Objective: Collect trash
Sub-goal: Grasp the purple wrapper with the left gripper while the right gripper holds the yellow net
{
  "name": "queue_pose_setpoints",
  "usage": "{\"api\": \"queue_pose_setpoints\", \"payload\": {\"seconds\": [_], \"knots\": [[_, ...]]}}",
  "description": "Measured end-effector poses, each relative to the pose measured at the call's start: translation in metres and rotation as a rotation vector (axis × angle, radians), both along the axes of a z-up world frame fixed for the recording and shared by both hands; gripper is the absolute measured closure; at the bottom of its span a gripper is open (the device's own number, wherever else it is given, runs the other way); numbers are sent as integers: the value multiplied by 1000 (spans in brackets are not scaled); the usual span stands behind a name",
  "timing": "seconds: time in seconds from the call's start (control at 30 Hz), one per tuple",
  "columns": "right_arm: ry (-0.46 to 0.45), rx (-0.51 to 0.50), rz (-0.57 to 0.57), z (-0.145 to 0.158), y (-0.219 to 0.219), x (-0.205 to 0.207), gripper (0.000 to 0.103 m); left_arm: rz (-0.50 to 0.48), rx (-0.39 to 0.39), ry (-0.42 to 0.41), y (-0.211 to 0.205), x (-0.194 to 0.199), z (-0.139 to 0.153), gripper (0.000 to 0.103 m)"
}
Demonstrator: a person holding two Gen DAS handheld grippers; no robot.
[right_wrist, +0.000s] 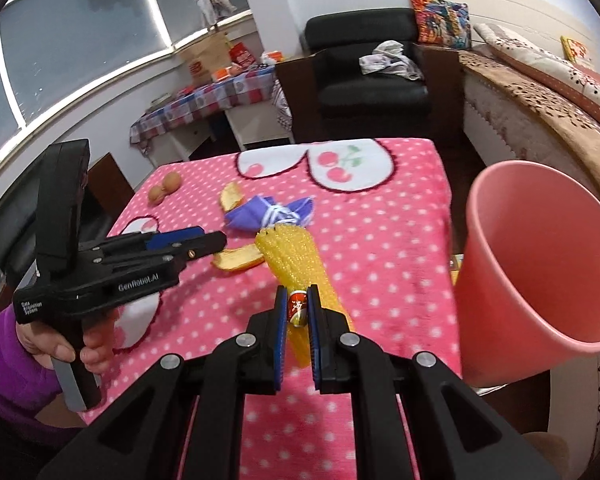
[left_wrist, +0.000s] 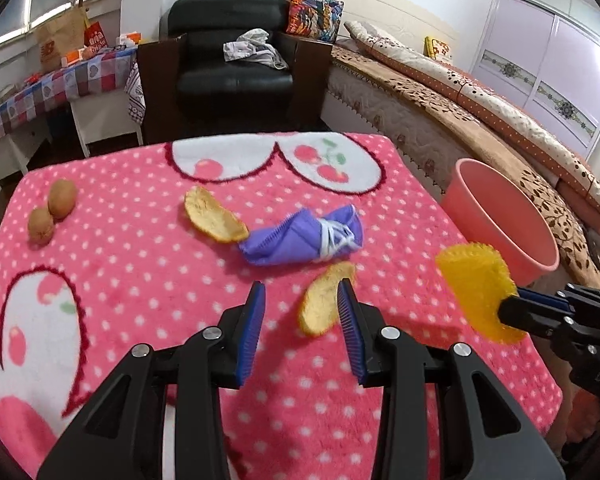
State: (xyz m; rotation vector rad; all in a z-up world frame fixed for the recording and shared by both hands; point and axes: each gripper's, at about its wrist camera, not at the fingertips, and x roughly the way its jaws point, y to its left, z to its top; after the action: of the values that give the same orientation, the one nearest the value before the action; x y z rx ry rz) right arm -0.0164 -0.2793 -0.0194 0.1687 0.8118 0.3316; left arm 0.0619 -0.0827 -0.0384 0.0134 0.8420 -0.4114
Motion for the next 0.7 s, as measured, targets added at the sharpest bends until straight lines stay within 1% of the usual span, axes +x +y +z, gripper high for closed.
{"api": "queue_pose_setpoints", "payload": {"seconds": [0.1,0.17,0.23,0.33,0.43,0.5,0.57,0.67,0.7], "knots": [[2,10,-12,0,-5,1,94,0,10,-23,-2,9,5,66],[4,17,-14,-1,-7,2,94,-14,33,-35,-7,17,6,66],[3,18,-16,-1,-9,5,94,-38,70,-33,-15,27,4,65],[8,18,-18,-3,-11,6,94,-61,135,-54,-25,38,-1,66],[15,17,-23,-6,-13,7,94,-100,197,-47,-35,49,-12,65],[20,17,-28,-7,-14,7,94,-125,190,-40,-38,51,-15,65],[23,16,-32,-8,-16,8,94,-125,189,-33,-40,50,-15,65],[21,19,-35,-8,-17,9,94,-142,121,12,-37,48,-15,66],[20,20,-35,-8,-16,9,94,-145,109,18,-37,47,-15,66]]}}
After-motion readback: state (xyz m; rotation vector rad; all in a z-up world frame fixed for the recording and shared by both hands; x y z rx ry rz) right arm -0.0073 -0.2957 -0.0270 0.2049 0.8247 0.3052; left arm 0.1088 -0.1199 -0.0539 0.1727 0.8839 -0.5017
